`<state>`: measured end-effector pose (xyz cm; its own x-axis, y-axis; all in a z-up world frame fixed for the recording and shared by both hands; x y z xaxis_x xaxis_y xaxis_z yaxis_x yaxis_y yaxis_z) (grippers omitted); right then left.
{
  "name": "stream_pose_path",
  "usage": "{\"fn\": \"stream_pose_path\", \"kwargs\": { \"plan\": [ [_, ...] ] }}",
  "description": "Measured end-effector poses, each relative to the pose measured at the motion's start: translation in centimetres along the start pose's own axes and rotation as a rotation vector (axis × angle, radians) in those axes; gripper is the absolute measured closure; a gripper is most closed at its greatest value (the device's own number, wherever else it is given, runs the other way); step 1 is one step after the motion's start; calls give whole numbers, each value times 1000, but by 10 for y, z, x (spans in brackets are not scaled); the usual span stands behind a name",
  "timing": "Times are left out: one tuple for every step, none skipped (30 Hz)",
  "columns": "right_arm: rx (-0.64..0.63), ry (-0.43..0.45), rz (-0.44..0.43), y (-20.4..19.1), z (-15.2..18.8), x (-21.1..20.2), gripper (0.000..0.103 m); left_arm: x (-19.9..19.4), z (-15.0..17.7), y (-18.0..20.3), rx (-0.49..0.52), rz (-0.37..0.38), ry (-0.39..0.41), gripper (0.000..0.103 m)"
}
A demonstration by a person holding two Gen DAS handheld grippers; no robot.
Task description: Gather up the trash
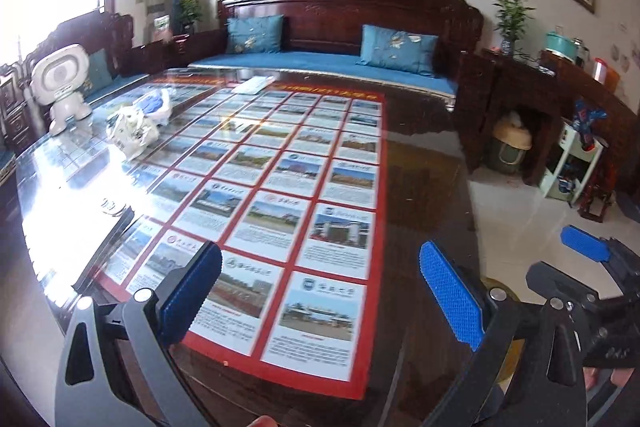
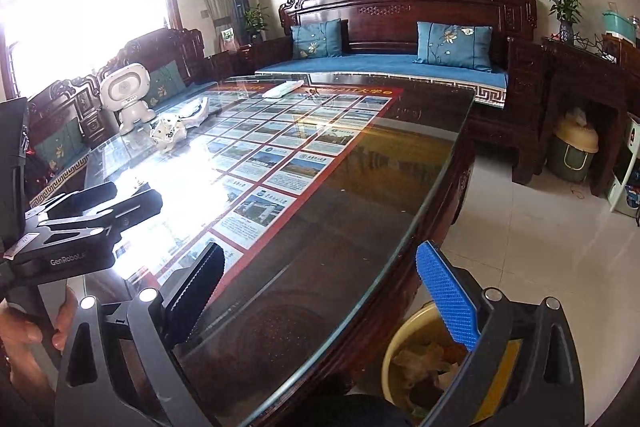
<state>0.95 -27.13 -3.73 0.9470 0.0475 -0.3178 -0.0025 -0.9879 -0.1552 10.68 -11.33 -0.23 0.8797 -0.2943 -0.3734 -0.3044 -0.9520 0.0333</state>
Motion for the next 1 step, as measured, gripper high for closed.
{"fn": "stream_pose_path", "kwargs": {
  "plan": [
    [-5,0,15,-8,2,9,9,5,1,-6,-1,-35,6,4]
  ]
}}
Point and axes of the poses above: each gripper's, at about its wrist camera, not at the fingertips, and x roughly the way its jaws point, y to its right, z to its underside, the point moved 2 cm from there along x, roughly the way its jaws point, and after that the axes turned 15 degrees about y, right-handed, at the moved point
